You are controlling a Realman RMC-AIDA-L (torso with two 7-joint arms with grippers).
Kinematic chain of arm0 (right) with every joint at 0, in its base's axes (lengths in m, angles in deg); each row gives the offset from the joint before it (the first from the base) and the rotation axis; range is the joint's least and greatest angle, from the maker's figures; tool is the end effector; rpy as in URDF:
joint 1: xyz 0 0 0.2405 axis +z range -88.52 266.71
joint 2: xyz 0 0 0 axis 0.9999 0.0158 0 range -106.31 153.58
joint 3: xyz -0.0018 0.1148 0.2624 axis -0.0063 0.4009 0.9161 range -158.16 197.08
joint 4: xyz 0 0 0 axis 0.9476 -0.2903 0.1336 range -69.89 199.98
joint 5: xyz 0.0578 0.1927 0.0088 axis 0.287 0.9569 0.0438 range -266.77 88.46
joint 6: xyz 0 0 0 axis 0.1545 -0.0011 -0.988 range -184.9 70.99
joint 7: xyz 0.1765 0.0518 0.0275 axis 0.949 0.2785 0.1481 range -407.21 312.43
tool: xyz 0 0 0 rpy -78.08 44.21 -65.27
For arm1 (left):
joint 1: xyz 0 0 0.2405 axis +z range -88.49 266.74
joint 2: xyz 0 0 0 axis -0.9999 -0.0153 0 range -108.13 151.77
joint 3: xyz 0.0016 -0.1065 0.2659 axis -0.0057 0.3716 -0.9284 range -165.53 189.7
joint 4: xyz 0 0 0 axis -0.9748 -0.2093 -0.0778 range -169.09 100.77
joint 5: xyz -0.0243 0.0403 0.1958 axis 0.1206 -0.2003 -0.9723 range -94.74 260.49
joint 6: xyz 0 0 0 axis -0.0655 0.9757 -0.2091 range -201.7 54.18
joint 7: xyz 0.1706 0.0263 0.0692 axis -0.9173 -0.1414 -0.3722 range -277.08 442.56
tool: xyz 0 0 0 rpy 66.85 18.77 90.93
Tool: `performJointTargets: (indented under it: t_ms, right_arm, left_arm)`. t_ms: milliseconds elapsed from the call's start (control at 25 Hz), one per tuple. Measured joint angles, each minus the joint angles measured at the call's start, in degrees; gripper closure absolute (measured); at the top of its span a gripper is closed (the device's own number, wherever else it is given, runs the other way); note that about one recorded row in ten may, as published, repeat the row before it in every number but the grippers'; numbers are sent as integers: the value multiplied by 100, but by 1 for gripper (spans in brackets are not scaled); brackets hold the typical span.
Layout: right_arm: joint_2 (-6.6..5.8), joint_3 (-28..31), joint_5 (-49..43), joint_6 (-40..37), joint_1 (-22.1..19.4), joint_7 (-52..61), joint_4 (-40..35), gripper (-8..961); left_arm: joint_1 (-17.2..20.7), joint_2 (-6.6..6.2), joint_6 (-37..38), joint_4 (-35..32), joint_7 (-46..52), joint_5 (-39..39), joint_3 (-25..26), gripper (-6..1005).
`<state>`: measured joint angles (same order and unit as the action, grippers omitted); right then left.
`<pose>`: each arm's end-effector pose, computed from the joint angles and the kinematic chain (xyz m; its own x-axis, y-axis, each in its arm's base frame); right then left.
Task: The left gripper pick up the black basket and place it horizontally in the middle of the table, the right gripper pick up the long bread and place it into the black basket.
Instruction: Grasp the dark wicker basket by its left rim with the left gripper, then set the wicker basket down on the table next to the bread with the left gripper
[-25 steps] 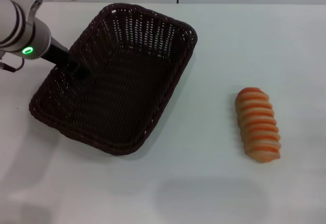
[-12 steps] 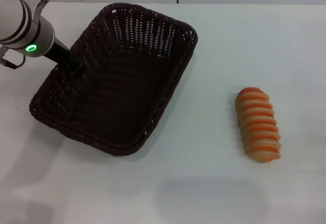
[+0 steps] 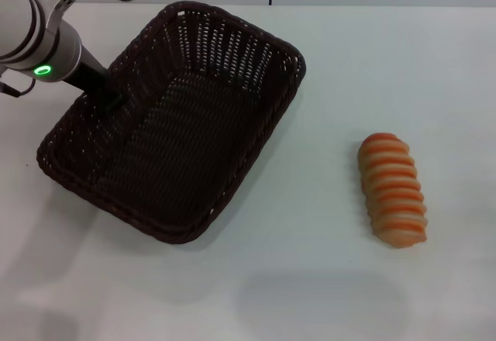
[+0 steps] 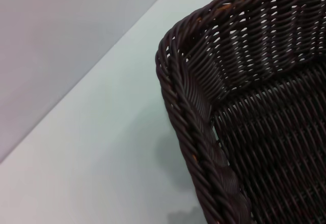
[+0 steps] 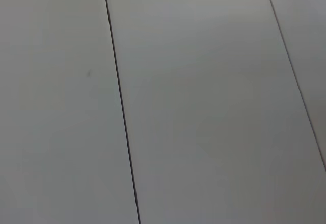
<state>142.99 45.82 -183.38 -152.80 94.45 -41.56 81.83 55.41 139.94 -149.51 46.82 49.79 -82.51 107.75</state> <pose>0.3898 0.2319 0.0365 0.6208 0.3163 -0.7174 -0.7840 0.2615 -0.5631 -0.2334 0.4204 -0.0150 0.8014 0.5458 -0.2447 0.2359 -0.6643 -0.7092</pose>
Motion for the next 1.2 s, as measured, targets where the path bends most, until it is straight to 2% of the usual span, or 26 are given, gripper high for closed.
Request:
performJointTargets:
  t_ms: [120,440,480,560,600,720,760,880,1000,1200]
  right_arm:
    - [0,0,0,-4,0,0,0,235]
    - [0,-8,1,-188,-40,35,5,237]
    - [-2,-9,1,-222,-49,38,17,237]
    - [-4,-9,1,-227,-54,40,22,237]
    - [-4,-9,1,-227,-54,40,22,237]
    - [-5,-9,1,-236,-54,42,26,238]
    - [-6,-9,1,-257,-54,43,27,238]
    - [-8,-8,1,-285,-62,44,27,239]
    - [-9,-9,1,-296,-72,45,27,240]
    - [-9,-9,0,-303,-94,46,27,241]
  left_arm:
    - [17,4,-35,83,-502,86,14,680]
    - [-53,4,-86,88,-947,351,77,694]
    - [-283,-1,-287,-15,-1701,944,454,700]
    - [-283,-1,-287,-15,-1701,944,454,711]
    - [-618,-10,-566,-314,-2388,1483,982,717]
    - [-618,-10,-566,-314,-2388,1483,982,754]
    - [-1229,-19,-1062,-926,-3239,1794,1795,766]
    - [-1740,-62,-1436,-1428,-3873,1804,2357,792]
    - [-1995,-133,-1590,-1701,-4178,1808,2458,812]
    - [-2174,-161,-1749,-1892,-4396,1830,2489,813]
